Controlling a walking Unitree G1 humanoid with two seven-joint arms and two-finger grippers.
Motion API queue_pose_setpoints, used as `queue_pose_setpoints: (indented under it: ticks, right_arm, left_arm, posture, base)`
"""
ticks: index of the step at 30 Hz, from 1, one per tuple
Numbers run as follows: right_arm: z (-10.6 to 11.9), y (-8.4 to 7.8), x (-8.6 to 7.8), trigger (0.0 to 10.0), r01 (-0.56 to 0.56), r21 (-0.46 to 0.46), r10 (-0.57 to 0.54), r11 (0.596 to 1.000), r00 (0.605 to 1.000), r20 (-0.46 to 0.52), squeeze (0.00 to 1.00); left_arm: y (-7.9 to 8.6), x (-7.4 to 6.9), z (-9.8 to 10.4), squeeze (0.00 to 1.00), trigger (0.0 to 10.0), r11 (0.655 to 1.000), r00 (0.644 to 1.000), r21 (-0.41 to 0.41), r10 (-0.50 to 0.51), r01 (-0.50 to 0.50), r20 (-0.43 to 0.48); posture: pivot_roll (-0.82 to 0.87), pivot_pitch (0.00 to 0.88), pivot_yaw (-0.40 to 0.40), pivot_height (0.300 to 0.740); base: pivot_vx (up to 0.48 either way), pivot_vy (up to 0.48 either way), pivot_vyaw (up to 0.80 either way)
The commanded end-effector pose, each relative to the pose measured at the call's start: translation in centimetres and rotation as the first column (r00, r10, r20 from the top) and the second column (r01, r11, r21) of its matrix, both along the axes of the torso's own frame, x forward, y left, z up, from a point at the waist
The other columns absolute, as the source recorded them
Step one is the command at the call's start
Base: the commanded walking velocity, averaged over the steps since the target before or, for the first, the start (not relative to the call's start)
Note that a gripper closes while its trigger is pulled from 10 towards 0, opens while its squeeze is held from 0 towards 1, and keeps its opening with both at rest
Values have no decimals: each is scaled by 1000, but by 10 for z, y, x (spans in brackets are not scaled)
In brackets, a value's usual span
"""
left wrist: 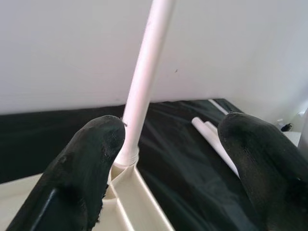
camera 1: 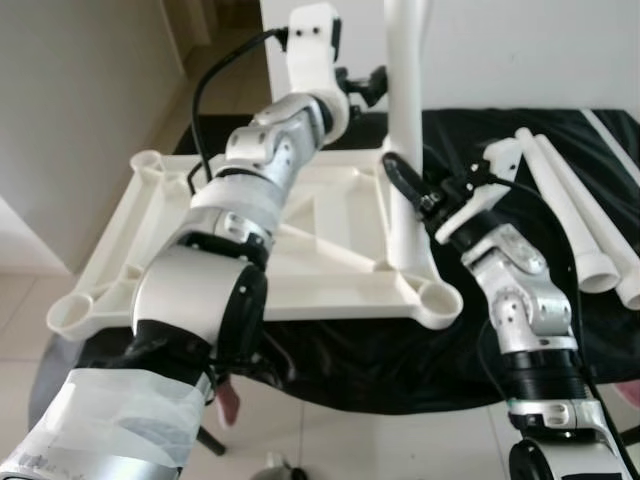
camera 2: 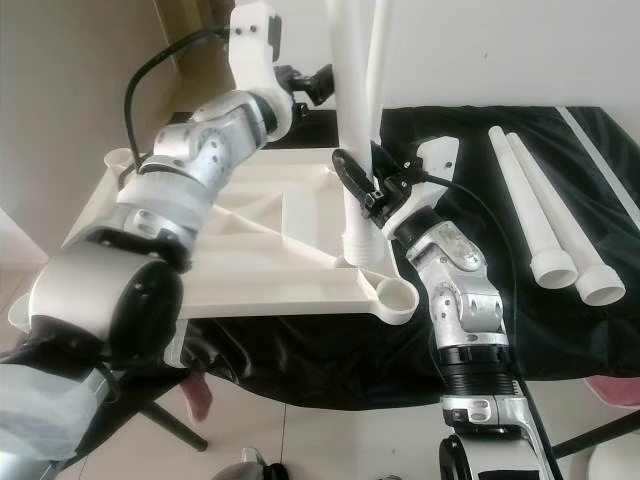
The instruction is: Building children table
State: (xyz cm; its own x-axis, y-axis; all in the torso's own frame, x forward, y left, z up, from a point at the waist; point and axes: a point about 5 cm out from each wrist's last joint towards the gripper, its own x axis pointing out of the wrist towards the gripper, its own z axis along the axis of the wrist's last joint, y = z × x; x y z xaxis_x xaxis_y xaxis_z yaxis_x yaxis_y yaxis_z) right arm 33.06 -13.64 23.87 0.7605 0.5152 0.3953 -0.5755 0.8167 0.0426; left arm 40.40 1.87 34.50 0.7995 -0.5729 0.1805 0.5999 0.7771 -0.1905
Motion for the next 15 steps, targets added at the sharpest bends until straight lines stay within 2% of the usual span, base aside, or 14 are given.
queue_pose_setpoints:
  ticks: [1,7,15]
  right_arm:
    - [-12,8,4,10000,-10,-34,8,999,998,-67,0]
    - [-14,12,8,10000,11,-15,-12,1000,996,-88,0]
    - [-14,13,10,10000,22,-9,-22,1000,995,-93,0]
  left_arm:
    - [-16,-13,23,0,10000,981,974,-12,-188,191,126]
    - [-27,-18,27,0,10000,973,966,-31,-222,228,134]
    - [-31,-20,29,0,10000,970,963,-42,-231,239,137]
  posture:
    - [-34,0,31,740]
    - [-34,0,34,740]
    - [-35,0,35,740]
  base:
    - [0,0,0]
    - [0,0,0]
    - [0,0,0]
